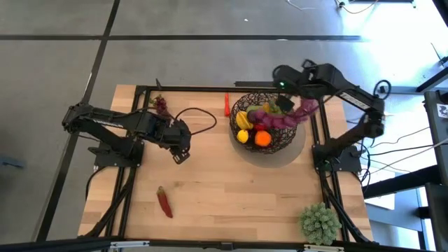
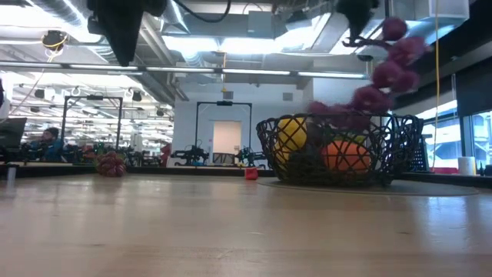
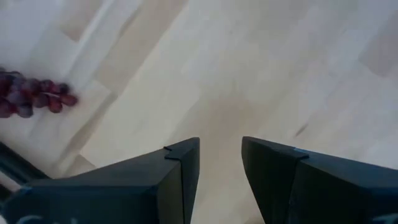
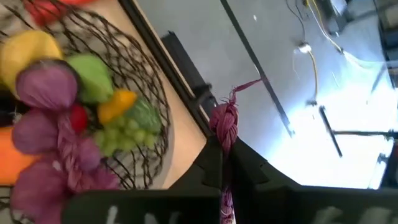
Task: Build produce basket
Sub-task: Put the purple garlic into the black wire basket
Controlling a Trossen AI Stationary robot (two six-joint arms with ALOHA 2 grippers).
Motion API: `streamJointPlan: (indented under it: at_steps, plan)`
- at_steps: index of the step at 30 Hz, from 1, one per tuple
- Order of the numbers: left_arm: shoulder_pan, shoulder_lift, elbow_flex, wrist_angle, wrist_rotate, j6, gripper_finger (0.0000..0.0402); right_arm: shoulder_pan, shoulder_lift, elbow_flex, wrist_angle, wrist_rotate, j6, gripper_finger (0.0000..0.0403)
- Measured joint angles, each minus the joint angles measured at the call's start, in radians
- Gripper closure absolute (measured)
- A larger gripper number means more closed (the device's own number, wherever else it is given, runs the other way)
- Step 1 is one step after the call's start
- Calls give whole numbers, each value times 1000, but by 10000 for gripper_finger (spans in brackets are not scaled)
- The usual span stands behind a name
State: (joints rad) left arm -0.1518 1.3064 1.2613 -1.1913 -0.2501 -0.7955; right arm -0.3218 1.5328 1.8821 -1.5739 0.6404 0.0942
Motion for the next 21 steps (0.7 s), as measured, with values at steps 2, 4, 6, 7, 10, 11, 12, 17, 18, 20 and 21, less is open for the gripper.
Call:
streamJointPlan:
  at_steps: [2,4,6,7,10,11,12,17,18,20,21]
  plan:
    - [16,0,0,1,-2,16,292,0,-47,-72,0,28,43,403]
    - [33,0,0,14,0,38,292,0,-85,-125,1,44,75,403]
    - [52,0,0,27,7,62,292,0,-117,-165,0,47,96,403]
    - [61,0,0,37,11,73,292,0,-127,-180,2,47,107,403]
    - [86,0,0,58,34,111,292,0,-136,-213,23,47,109,403]
    - [92,0,0,63,35,121,292,0,-136,-220,27,46,109,403]
    - [97,0,0,68,35,126,292,0,-135,-222,29,40,109,403]
    - [113,0,0,80,35,152,292,0,-126,-254,85,-34,38,403]
    - [113,0,0,81,35,152,292,0,-127,-268,121,-64,16,403]
    - [113,0,0,80,35,152,292,0,-126,-297,160,-104,-25,403]
    - [113,0,0,81,35,152,292,0,-126,-314,174,-109,-37,403]
